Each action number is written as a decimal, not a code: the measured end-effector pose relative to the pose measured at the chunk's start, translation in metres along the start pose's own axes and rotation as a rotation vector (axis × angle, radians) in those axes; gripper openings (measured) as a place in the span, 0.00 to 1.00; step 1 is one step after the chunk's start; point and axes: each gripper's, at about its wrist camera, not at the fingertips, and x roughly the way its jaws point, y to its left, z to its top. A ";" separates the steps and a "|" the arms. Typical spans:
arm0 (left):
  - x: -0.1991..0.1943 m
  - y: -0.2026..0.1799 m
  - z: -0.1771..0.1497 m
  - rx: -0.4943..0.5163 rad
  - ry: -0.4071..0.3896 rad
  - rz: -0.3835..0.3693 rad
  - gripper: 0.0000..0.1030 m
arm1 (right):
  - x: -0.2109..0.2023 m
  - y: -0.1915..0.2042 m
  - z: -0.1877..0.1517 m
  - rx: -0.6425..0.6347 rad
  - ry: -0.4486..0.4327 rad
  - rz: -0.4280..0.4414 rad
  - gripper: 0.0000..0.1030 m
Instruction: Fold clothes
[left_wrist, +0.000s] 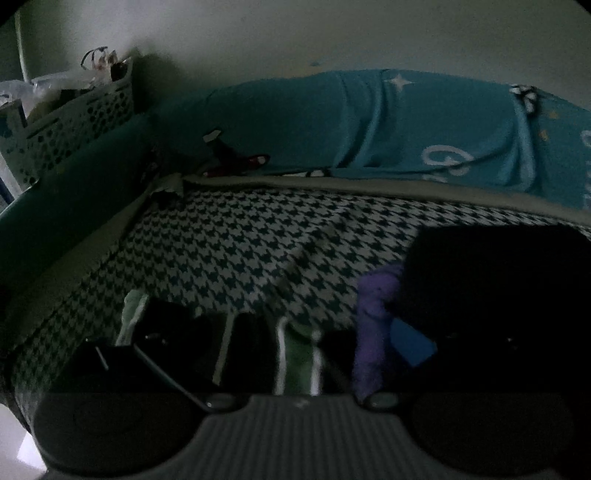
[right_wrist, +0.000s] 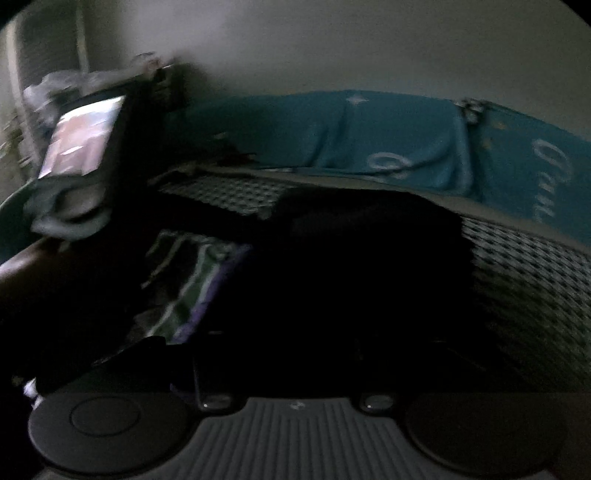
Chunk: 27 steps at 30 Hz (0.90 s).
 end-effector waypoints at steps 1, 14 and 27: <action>-0.005 -0.001 -0.004 0.007 0.001 -0.010 1.00 | -0.003 -0.003 0.000 0.020 0.002 -0.022 0.53; -0.050 -0.011 -0.047 0.015 0.054 -0.075 1.00 | -0.025 -0.031 -0.015 0.102 0.047 -0.167 0.67; -0.076 -0.030 -0.067 0.075 0.065 -0.056 1.00 | -0.036 -0.057 -0.016 0.165 0.117 -0.228 0.76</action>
